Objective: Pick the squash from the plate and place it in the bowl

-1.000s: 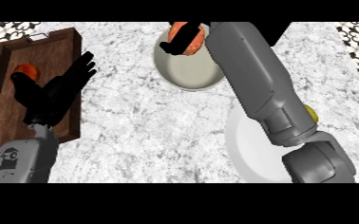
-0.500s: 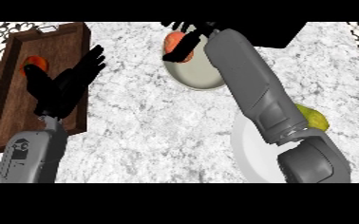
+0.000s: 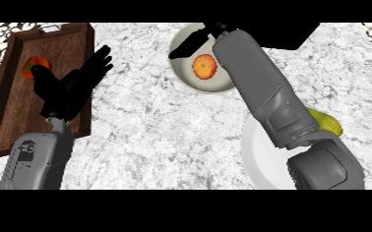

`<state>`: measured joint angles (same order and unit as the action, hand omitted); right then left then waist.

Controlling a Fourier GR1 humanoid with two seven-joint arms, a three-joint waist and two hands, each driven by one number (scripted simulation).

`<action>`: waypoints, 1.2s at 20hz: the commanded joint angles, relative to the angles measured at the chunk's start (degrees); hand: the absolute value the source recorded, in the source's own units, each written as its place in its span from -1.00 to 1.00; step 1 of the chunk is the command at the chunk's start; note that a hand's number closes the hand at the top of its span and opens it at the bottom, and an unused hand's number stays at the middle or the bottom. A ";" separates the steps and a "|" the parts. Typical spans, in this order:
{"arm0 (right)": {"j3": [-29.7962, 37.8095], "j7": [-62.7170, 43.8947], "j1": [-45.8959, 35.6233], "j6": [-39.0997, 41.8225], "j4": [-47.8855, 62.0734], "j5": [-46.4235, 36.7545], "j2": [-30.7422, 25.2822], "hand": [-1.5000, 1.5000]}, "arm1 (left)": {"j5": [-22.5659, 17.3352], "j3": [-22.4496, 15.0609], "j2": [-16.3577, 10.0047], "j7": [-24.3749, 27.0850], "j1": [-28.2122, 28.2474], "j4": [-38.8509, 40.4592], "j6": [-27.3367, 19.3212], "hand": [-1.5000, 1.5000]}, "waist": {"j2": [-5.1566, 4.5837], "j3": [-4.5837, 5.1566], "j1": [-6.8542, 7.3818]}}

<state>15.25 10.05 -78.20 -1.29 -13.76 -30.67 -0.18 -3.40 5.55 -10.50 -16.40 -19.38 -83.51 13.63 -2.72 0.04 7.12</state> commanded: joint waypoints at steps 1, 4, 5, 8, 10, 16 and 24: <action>1.93 1.03 -0.97 -4.31 0.64 0.94 -0.88 -1.00 | -0.63 0.83 -1.39 0.13 0.65 -0.21 1.18 0.00 | 0.30 0.01 -0.69; 2.90 3.30 -0.03 -6.58 0.74 1.21 -3.42 -1.00 | 0.14 0.64 -0.56 1.11 0.99 0.48 0.17 0.00 | 0.23 0.01 -1.44; 3.89 4.19 0.60 -6.96 0.54 2.07 -4.33 -1.00 | -0.92 1.51 -0.89 -2.43 -0.34 -0.65 -0.54 0.00 | 0.61 -0.06 -1.88; 5.13 4.47 0.65 -5.92 1.29 2.53 -9.92 -1.00 | 0.03 0.57 -0.18 -0.74 0.86 -1.34 -0.78 0.00 | 0.41 -0.07 -1.95; 5.58 7.94 2.02 -3.25 1.29 3.05 -12.33 -1.00 | -1.06 1.68 -1.73 0.92 3.74 -1.70 1.30 0.00 | 0.82 -0.07 -2.25; 5.11 19.13 3.15 10.19 -0.47 3.88 -18.43 -1.00 | -0.41 2.61 -1.26 2.04 3.76 0.64 -0.09 0.00 | 1.64 -0.07 -4.86; 6.92 31.47 9.18 31.96 -2.40 8.30 -27.89 -1.00 | -1.43 2.85 -1.66 -2.42 6.53 -4.40 -0.46 0.00 | 2.80 -0.12 -6.75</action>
<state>21.38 36.19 -71.23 19.39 -15.20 -24.58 -24.06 -5.21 9.11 -12.99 -17.77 -14.78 -86.06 13.88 -0.52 -0.07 1.52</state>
